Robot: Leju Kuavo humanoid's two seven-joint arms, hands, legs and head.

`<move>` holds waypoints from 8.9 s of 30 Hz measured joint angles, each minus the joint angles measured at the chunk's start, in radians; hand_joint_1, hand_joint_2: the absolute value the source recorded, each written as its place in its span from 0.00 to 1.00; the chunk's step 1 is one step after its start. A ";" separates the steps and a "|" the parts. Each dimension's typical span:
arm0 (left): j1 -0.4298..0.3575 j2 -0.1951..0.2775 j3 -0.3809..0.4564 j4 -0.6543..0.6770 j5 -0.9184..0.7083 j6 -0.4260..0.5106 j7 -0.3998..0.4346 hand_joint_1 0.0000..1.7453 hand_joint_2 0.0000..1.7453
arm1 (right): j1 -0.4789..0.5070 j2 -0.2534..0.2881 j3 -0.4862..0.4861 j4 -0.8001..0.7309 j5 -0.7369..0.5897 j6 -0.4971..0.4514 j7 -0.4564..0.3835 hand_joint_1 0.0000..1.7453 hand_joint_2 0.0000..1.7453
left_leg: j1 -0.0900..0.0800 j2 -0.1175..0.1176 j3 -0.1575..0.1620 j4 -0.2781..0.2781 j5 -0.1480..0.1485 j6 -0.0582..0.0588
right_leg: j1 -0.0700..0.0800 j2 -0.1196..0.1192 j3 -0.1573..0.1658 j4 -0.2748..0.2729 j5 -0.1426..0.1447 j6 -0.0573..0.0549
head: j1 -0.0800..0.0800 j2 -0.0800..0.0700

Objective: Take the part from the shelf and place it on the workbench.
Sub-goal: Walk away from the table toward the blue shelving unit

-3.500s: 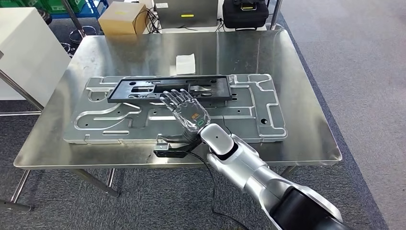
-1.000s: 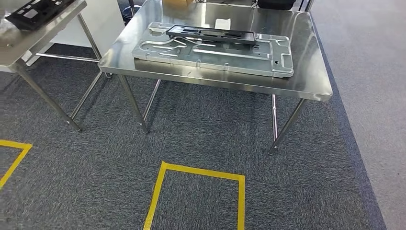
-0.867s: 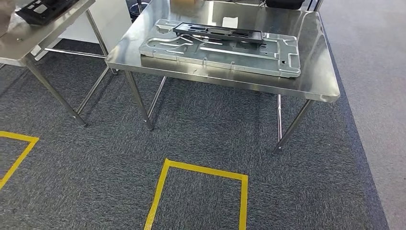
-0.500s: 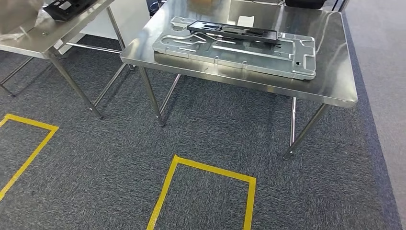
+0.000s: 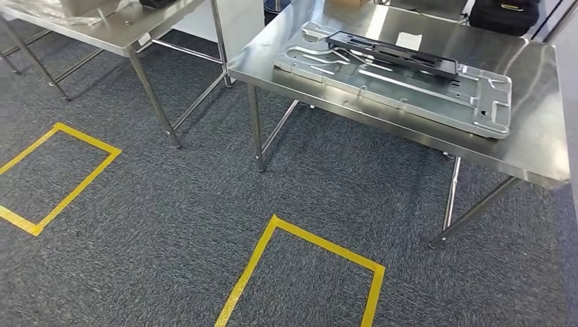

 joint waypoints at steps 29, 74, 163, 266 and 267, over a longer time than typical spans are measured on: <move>0.003 -0.001 0.000 -0.002 -0.005 -0.008 0.003 0.00 0.00 | -0.007 0.007 0.023 0.007 0.035 0.017 0.019 0.00 0.00 | 0.006 0.010 -0.014 0.001 0.012 -0.007 | -0.002 -0.030 0.076 -0.109 0.030 -0.002 | 0.000 0.000; 0.011 0.002 0.000 -0.052 -0.036 -0.057 -0.019 0.00 0.00 | -0.016 -0.005 0.039 0.008 0.060 0.005 0.019 0.00 0.00 | 0.003 -0.049 -0.056 0.104 -0.054 -0.052 | -0.002 0.022 0.082 -0.221 0.138 -0.048 | -0.009 0.000; -0.260 0.425 -0.875 0.729 1.019 1.198 -0.321 0.00 0.00 | -0.037 0.035 0.059 -0.013 0.187 0.007 -0.014 0.00 0.00 | 0.007 -0.117 -0.055 0.028 0.027 -0.048 | 0.013 0.060 0.040 -0.201 0.163 -0.048 | 0.001 0.000; -0.150 0.297 -0.738 0.891 0.878 1.140 -0.250 0.00 0.00 | 0.016 0.078 -0.104 0.001 0.143 0.004 -0.036 0.00 0.00 | 0.007 0.003 -0.090 0.113 0.033 -0.059 | 0.008 0.003 0.130 -0.204 0.093 -0.055 | 0.000 0.000; -0.151 0.297 -0.736 0.891 0.876 1.140 -0.249 0.00 0.00 | 0.016 0.078 -0.104 0.002 0.144 0.004 -0.034 0.00 0.00 | 0.003 0.004 -0.075 0.078 0.041 -0.051 | 0.009 0.002 0.136 -0.206 0.086 -0.049 | 0.001 0.000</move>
